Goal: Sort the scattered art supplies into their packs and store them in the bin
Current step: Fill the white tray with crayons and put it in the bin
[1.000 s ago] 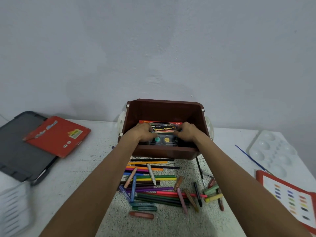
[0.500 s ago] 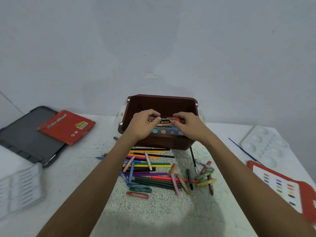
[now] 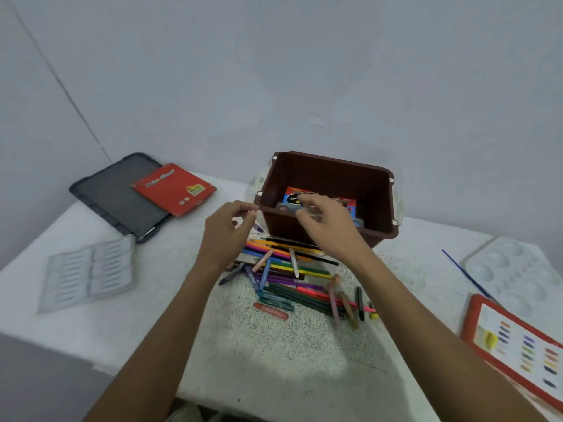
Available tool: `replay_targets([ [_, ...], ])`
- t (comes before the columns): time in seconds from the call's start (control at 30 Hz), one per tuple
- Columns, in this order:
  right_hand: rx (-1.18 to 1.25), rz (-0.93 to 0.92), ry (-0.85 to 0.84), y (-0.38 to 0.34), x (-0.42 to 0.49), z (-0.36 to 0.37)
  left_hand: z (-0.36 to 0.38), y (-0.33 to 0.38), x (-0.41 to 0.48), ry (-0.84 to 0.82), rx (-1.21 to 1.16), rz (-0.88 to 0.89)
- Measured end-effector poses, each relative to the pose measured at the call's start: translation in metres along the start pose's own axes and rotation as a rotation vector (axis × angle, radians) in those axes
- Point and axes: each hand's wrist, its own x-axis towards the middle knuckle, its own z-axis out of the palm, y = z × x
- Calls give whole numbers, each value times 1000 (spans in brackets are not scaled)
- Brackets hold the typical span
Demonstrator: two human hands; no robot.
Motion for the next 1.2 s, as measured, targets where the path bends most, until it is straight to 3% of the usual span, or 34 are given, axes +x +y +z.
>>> replay_targets([
  [0.33, 142, -8, -148, -77, 32, 117, -109, -81, -17, 49, 135, -130],
  [0.5, 174, 32, -270, -109, 40, 185, -164, -126, -26, 188, 246, -223],
  [0.6, 207, 99, -358, -121, 41, 224, -192, -152, -36, 257, 341, -365],
  [0.73, 256, 202, -441, -125, 40, 266, -214, -169, -52, 270, 432, -689],
  [0.87, 256, 265, -482, -122, 35, 291, -223, -179, -61, 227, 408, -819],
  [1.2, 314, 280, -517, -123, 29, 307, -222, -180, -66, 223, 310, -815],
])
